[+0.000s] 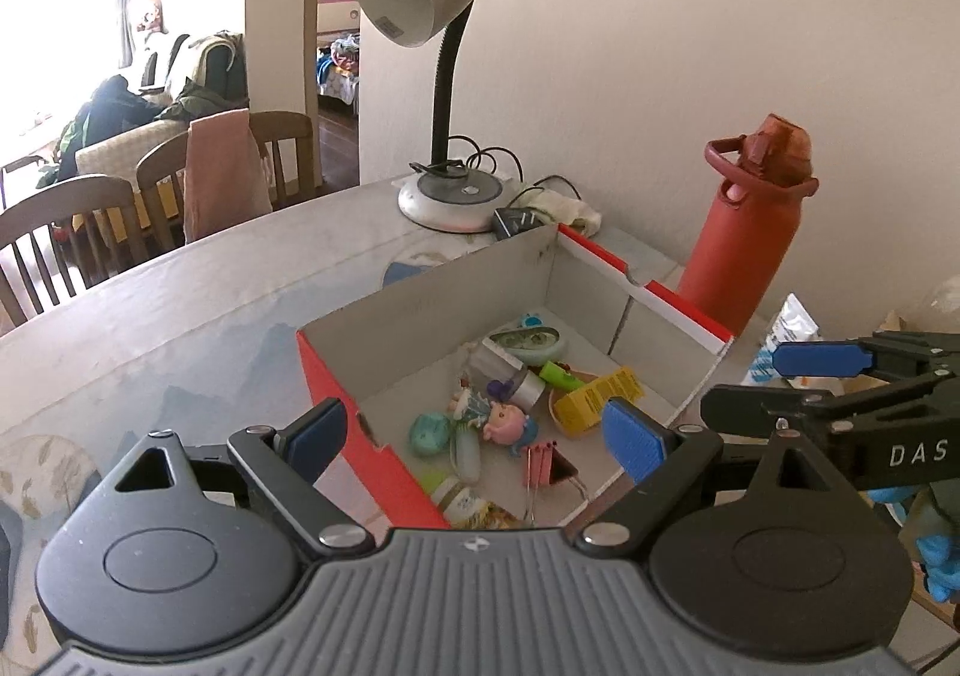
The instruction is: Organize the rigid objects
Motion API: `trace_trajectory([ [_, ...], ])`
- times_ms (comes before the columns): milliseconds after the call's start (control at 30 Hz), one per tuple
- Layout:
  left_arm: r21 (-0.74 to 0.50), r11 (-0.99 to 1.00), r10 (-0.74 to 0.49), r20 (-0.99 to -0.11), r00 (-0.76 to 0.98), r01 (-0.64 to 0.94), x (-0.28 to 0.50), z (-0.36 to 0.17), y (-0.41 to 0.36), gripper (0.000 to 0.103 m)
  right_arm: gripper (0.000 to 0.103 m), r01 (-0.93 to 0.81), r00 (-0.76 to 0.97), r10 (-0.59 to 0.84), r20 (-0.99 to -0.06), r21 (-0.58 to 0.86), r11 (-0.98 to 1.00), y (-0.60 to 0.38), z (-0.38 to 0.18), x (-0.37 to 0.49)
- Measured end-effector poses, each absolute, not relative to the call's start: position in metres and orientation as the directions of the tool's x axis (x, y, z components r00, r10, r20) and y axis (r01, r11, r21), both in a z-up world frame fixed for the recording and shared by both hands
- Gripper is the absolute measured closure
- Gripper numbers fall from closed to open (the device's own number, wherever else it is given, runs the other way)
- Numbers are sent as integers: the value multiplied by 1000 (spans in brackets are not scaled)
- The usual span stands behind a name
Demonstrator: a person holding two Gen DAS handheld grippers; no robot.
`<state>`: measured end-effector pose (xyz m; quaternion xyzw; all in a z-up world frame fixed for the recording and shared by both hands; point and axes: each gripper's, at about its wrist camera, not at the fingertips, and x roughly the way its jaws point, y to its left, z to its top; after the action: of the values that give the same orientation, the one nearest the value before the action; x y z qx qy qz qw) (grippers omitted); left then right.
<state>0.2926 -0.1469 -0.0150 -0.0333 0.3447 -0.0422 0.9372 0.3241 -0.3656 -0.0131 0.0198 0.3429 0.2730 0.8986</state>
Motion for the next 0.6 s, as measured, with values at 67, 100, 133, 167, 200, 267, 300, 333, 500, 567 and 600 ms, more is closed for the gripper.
trace_trajectory([
  [67, -90, 994, -99, -639, 763, 54, 283, -14, -144, 11, 10, -485, 618, 516, -594, 229, 844, -364, -11, 316],
  [100, -88, 995, -99, -638, 764, 55, 279, -14, -144, 11, 10, -488, 619, 522, -587, 232, 841, -363, -11, 312],
  [133, -85, 995, -99, -636, 766, 58, 274, -13, -143, 11, 8, -491, 622, 526, -580, 234, 839, -363, -10, 308],
  [167, -82, 995, -98, -634, 767, 60, 271, -13, -142, 11, 6, -494, 624, 530, -574, 236, 837, -362, -9, 304],
  [200, -78, 995, -95, -633, 768, 60, 267, -14, -142, 11, 5, -494, 627, 532, -569, 237, 836, -361, -8, 300],
  [267, -70, 996, -91, -634, 768, 60, 260, -15, -140, 11, 3, -498, 630, 538, -560, 241, 833, -359, -7, 293],
  [300, -68, 996, -89, -634, 768, 59, 256, -15, -139, 11, 3, -498, 631, 541, -556, 244, 832, -359, -7, 289],
  [333, -67, 996, -88, -634, 768, 59, 253, -15, -138, 11, 3, -498, 632, 542, -554, 246, 832, -358, -7, 287],
  [500, -83, 995, -93, -638, 765, 52, 239, -19, -130, 11, 1, -507, 634, 552, -542, 248, 825, -351, -7, 274],
  [567, -81, 995, -91, -636, 766, 51, 235, -20, -128, 11, 1, -507, 639, 550, -538, 243, 827, -349, -6, 269],
  [600, -74, 996, -85, -637, 766, 48, 233, -20, -128, 11, 1, -506, 640, 550, -536, 244, 827, -348, -5, 267],
])
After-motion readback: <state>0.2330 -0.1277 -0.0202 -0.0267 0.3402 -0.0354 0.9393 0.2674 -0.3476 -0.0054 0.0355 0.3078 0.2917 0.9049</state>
